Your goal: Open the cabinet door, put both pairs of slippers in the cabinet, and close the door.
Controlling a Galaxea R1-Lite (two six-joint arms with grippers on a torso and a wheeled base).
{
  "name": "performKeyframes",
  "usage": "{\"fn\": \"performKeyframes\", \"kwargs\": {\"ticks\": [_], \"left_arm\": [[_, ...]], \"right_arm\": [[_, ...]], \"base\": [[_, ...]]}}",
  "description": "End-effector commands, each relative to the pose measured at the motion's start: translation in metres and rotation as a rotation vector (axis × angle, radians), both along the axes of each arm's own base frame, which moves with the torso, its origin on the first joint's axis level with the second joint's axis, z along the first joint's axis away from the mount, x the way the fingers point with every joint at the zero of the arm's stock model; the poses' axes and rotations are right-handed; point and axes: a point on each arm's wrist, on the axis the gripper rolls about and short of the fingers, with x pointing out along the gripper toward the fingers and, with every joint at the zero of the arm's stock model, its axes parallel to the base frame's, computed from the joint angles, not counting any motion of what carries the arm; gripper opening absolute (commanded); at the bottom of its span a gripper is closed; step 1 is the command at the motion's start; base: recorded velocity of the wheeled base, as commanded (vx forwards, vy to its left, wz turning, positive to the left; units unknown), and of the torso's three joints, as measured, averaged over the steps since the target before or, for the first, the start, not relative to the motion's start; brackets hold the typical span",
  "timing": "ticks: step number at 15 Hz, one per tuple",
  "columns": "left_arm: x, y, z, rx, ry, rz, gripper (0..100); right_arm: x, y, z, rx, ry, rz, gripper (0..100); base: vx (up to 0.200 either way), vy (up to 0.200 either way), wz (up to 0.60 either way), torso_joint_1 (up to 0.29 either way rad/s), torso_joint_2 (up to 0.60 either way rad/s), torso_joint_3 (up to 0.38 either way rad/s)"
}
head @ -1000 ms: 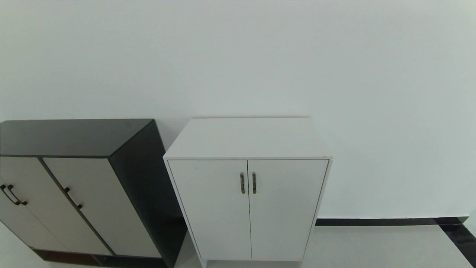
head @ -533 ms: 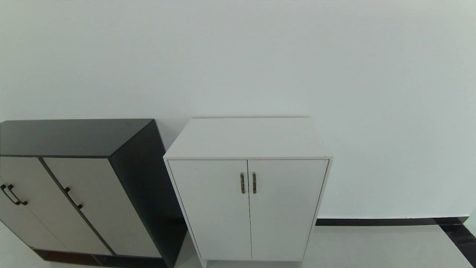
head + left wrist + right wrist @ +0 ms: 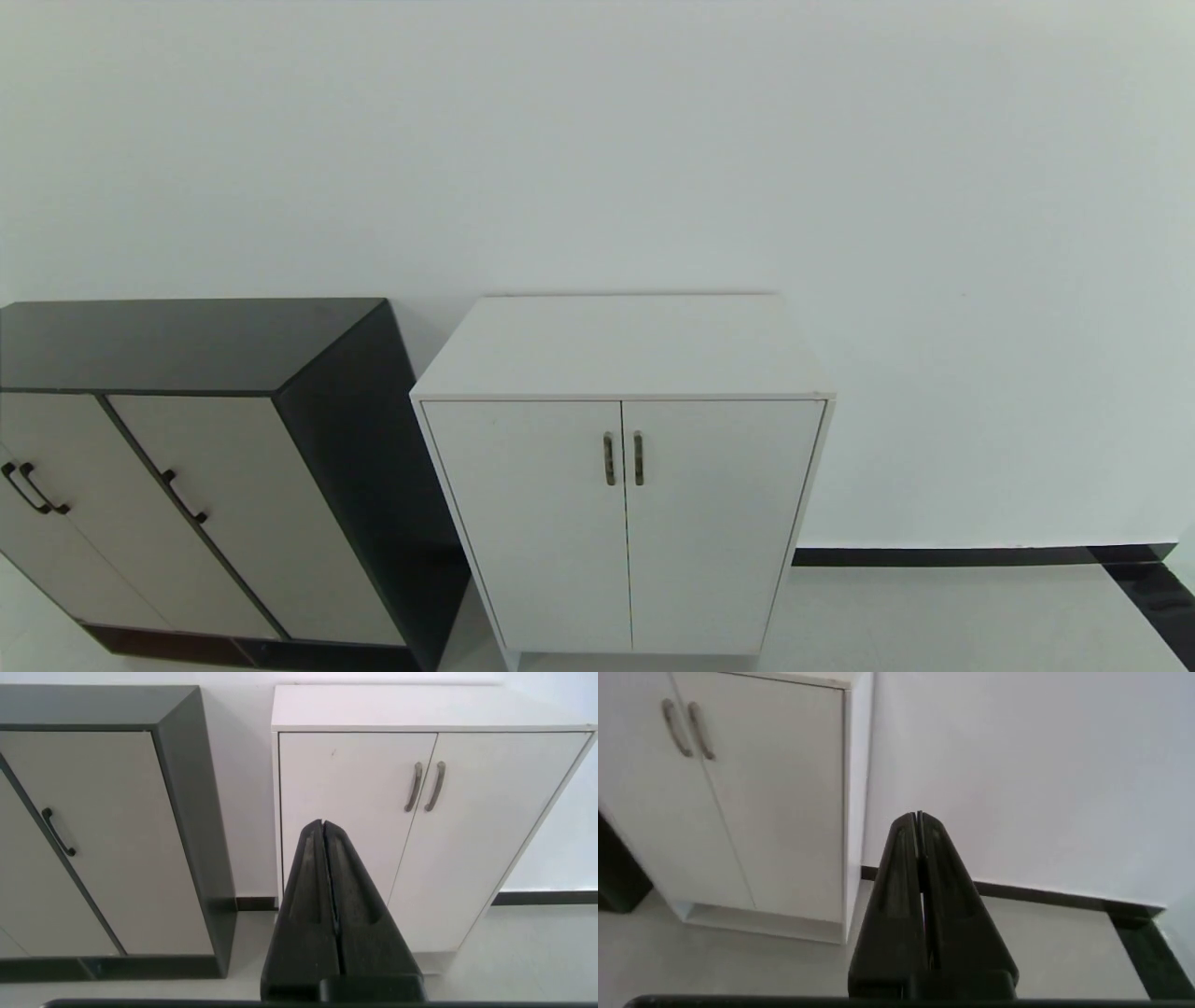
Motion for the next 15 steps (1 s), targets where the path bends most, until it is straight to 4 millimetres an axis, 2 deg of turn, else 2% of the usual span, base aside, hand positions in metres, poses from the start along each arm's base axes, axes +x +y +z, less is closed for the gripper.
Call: {"fn": "performKeyframes", "kwargs": {"ticks": [1,6,11,12,14,15], "left_arm": [[0.0000,0.0000,0.0000,-0.001,-0.001,0.000,0],[0.0000,-0.0001,0.0000,0.006,-0.001,-0.003,0],[0.0001,-0.0001,0.0001,0.006,0.001,-0.003,0],[0.0001,-0.0001,0.0001,0.006,0.001,-0.003,0],[0.0000,-0.0001,0.0000,0.006,-0.001,-0.003,0],[0.0000,-0.0001,0.0000,0.006,-0.001,-0.003,0]], "right_arm": [[-0.0074,0.0009,-0.0008,0.004,-0.093,-0.051,0],[-0.0057,0.0007,-0.0011,0.091,-0.121,-0.063,0],[-0.0060,0.0008,-0.0002,0.304,-0.126,-0.066,0],[-0.0063,0.0009,0.0004,0.277,-0.127,-0.058,0],[-0.0058,0.0013,-0.0008,0.072,-0.120,-0.035,0],[-0.0060,0.0016,-0.0007,0.052,-0.120,-0.026,0]], "base": [[0.000,0.000,0.00,0.000,0.00,0.000],[0.000,0.000,0.00,0.000,0.00,0.000],[0.000,0.000,0.00,0.000,0.00,0.000],[0.000,0.000,0.00,0.000,0.00,0.000],[0.000,0.000,0.00,0.000,0.00,0.000],[0.000,0.000,0.00,0.000,0.00,0.000]]}}
